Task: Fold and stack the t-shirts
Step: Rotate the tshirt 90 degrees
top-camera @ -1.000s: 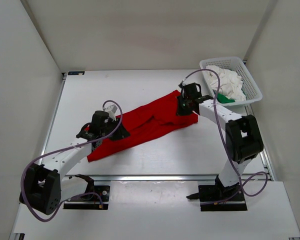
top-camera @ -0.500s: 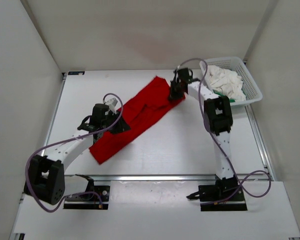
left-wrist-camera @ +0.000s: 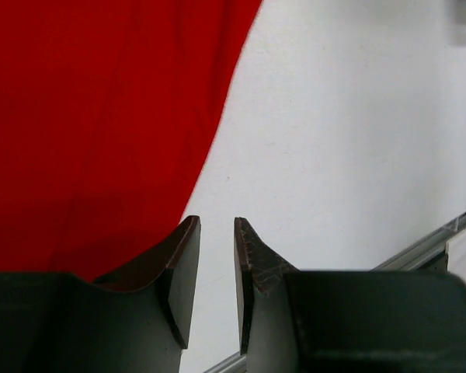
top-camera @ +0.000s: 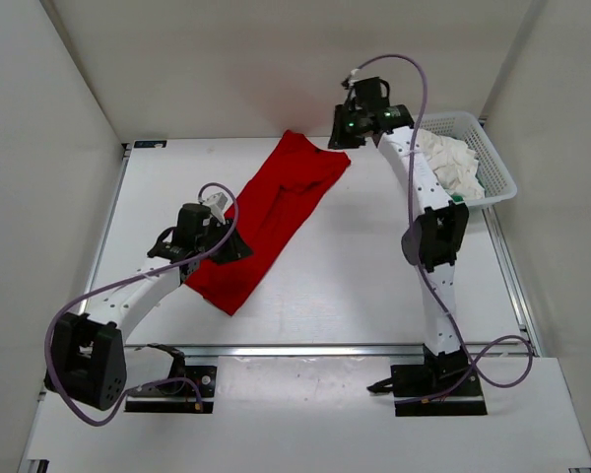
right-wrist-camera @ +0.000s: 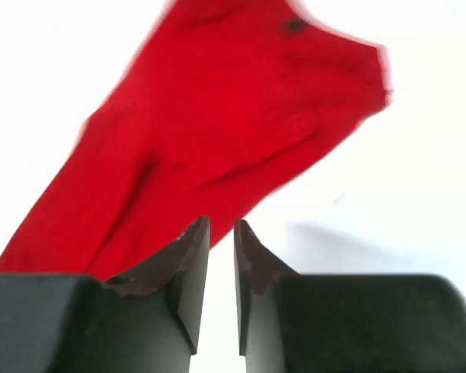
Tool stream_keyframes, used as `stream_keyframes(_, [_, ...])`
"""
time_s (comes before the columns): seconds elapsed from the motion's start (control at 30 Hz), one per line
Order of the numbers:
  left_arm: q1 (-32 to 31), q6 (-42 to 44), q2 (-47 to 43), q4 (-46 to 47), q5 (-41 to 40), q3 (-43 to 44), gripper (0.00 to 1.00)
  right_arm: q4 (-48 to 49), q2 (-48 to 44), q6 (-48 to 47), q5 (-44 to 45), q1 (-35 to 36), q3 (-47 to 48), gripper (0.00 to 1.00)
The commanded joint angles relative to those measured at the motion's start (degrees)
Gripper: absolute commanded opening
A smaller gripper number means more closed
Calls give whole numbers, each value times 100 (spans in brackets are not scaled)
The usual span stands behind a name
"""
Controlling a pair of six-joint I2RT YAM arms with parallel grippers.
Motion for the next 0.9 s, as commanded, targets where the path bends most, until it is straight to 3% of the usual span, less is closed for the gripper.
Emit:
stream_keyframes(0.0, [-264,170,-381,-114,-48,-41,35,-586,-1176,-354,876,1306,-932,15])
stream_keyframes(0.07, [-387,222,-652,-167,38,-75,34,-11,-2173,-240,1449,1904,-2910,14])
stream_keyframes(0.1, [-414,257,-767,-141,117,-67,33,942,-2545,-39,1504,2203,-4305,16])
stream_keyframes(0.2, [-467,266,-874,-272,417,-15,31,2590,-4014,829,1287,2496,-6640,18])
stream_keyframes(0.3, [-520,275,-996,-518,-65,109,28,4355,-4938,1849,794,2689,-8558,23])
stream_keyframes(0.37, [-493,135,-1110,-598,-372,214,25,4958,-5115,2291,757,2847,-9167,26])
stream_keyframes(0.53, [-441,-313,-1348,-353,-796,249,35,6310,-4738,3240,1134,3505,-9908,35])
stream_keyframes(0.7, [-388,-639,-1392,44,-585,688,41,6594,-3509,3574,1855,4156,-9234,41])
stream_keyframes(0.87, [-327,-428,-1357,-80,-638,812,42,6743,-2541,4092,1419,4105,-8705,38])
